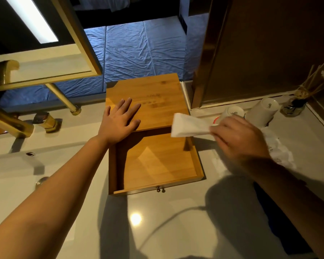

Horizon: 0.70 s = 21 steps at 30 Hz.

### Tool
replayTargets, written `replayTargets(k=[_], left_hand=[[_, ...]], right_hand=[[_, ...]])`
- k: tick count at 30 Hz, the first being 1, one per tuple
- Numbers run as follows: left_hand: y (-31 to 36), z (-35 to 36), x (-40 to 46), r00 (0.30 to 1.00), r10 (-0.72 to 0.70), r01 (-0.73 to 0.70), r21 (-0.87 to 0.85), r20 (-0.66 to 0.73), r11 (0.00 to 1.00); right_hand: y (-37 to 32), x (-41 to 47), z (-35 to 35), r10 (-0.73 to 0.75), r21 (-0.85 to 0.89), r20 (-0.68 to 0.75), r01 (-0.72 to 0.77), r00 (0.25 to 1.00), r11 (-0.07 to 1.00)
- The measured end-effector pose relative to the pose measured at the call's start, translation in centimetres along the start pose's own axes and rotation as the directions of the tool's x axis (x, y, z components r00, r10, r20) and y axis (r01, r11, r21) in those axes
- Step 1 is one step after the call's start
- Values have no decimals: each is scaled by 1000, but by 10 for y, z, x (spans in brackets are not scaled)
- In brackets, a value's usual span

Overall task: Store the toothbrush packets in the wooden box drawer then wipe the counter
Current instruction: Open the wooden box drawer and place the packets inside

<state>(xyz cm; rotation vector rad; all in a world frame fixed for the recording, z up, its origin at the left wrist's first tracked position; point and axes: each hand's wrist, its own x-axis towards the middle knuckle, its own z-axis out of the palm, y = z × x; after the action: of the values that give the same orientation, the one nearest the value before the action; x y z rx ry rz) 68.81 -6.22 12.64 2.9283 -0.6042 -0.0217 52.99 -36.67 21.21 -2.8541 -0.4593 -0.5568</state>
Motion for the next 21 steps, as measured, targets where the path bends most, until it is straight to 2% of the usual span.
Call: replayTargets(k=[5, 8, 12, 16, 21], left_hand=[[1, 0, -1, 1000, 6, -6, 24, -13, 1000], [2, -1, -2, 1000, 12, -11, 29, -16, 1000], [1, -1, -2, 999, 22, -22, 16, -26, 1000], [1, 0, -2, 998, 36, -35, 19, -46, 999], [0, 1, -1, 998, 35, -35, 1, -47, 999]], right_hand=[[-83, 29, 35, -179, 29, 278, 178, 944, 984], [-103, 35, 71, -199, -6, 402, 220, 894, 975], [-117, 44, 101, -172, -80, 437, 228, 883, 970], [-121, 52, 121, -157, -128, 405, 225, 901, 966], [-123, 50, 128, -37, -91, 441, 85, 897, 992]])
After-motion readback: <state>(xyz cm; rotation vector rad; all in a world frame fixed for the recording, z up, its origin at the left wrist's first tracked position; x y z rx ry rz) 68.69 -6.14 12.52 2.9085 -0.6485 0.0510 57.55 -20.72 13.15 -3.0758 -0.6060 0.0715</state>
